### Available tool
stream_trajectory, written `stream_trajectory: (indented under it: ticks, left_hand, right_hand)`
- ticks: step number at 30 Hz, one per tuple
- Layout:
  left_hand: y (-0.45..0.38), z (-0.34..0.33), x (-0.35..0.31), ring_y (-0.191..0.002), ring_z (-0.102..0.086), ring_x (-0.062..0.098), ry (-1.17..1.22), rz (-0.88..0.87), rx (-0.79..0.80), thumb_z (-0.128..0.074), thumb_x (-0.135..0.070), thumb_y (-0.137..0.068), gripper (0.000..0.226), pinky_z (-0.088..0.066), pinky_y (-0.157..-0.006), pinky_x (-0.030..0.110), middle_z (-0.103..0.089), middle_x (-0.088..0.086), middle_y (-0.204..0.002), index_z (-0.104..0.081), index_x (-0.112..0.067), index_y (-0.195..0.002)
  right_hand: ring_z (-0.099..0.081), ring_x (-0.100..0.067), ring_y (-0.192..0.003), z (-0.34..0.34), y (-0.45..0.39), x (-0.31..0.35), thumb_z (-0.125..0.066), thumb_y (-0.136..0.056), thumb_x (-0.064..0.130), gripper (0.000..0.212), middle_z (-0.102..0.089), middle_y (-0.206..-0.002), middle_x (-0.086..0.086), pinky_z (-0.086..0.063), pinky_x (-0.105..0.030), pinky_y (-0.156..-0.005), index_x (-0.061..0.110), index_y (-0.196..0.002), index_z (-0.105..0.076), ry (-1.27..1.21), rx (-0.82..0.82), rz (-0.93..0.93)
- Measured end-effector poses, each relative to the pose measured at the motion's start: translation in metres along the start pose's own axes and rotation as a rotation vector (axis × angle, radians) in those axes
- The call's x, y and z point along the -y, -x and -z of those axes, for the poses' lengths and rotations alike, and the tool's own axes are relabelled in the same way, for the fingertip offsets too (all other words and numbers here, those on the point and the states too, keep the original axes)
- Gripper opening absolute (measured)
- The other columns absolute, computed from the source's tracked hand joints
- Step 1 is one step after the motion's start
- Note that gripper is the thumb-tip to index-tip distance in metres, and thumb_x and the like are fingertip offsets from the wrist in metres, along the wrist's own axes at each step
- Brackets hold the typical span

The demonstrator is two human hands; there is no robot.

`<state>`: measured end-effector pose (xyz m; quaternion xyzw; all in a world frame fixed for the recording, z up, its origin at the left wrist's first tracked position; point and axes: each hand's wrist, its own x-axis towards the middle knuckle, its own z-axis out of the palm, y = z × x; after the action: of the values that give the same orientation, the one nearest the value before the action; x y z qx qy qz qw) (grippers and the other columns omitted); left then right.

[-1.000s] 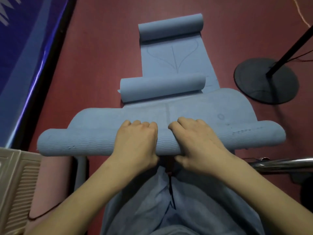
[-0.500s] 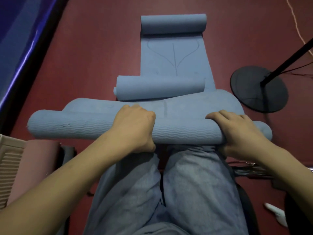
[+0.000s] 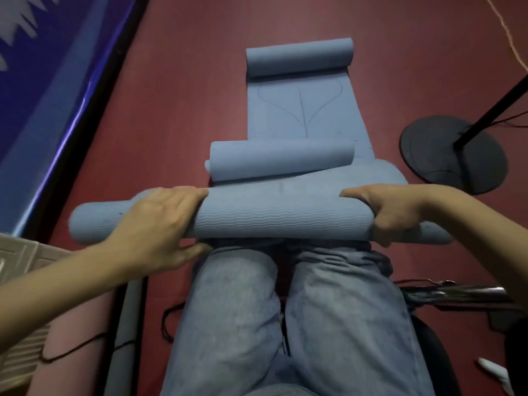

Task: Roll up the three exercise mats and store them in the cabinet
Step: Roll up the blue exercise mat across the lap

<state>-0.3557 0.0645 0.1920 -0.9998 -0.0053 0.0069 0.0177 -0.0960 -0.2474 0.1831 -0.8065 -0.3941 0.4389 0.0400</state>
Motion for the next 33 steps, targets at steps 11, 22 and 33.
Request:
stream_trajectory:
  ticks: [11, 22, 33]
  left_hand:
    - [-0.048, -0.001, 0.01, -0.099, -0.066, 0.022, 0.075, 0.067, 0.315, -0.082, -0.069, -0.047, 0.089, -0.049, -0.08, 0.037, -0.068, -0.011, -0.109, -0.049, -0.029, -0.12]
    - [-0.088, 0.013, 0.026, -0.1, -0.051, 0.016, 0.16, 0.104, 0.618, -0.075, -0.056, -0.043, 0.07, -0.048, -0.083, 0.038, -0.056, -0.009, -0.11, -0.049, -0.034, -0.104]
    - [-0.047, -0.008, 0.028, -0.081, -0.069, 0.028, -0.086, 0.116, 0.15, -0.081, -0.063, -0.051, 0.076, -0.052, -0.062, 0.039, -0.069, -0.004, -0.092, -0.047, -0.022, -0.106]
  right_hand:
    - [-0.053, -0.011, -0.094, -0.019, 0.021, -0.02, -0.082, -0.044, 0.051, 0.077, -0.054, -0.107, 0.015, -0.048, -0.037, -0.074, 0.04, -0.108, -0.041, 0.06, -0.43, 0.078]
    - [-0.062, -0.025, -0.092, -0.023, 0.014, -0.016, -0.084, -0.049, 0.049, 0.081, -0.065, -0.104, 0.009, -0.044, -0.036, -0.066, 0.038, -0.12, -0.048, 0.26, -0.504, -0.007]
    - [-0.062, -0.01, -0.104, 0.035, -0.029, -0.013, -0.097, -0.039, 0.031, 0.08, -0.065, -0.105, 0.02, -0.055, -0.042, -0.093, 0.05, -0.102, -0.053, 0.023, 0.028, -0.047]
